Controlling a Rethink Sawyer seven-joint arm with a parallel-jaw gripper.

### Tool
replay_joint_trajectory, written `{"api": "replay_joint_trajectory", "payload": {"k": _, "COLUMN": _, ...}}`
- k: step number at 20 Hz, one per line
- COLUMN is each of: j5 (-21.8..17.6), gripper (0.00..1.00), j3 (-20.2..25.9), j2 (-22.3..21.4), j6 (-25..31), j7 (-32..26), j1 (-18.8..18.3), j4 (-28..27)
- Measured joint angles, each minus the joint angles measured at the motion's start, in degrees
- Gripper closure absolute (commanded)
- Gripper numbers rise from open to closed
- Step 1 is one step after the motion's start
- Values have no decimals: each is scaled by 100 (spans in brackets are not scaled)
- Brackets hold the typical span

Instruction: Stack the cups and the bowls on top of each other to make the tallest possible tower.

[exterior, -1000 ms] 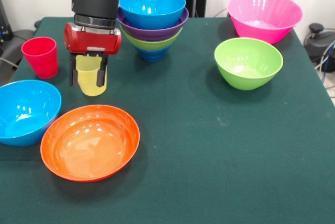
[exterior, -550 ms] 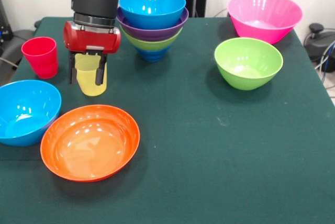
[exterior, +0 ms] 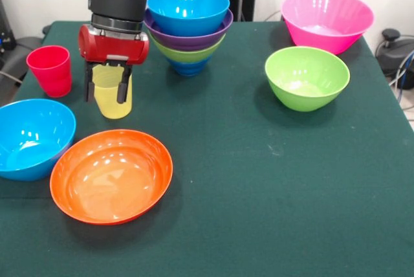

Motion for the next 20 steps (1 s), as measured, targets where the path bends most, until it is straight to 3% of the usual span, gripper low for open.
{"api": "replay_joint_trajectory", "payload": {"k": 20, "j5": 19, "gripper": 0, "j3": -83, "j2": 0, "j6": 0, "j7": 0, "j1": 59, "j4": -10}}
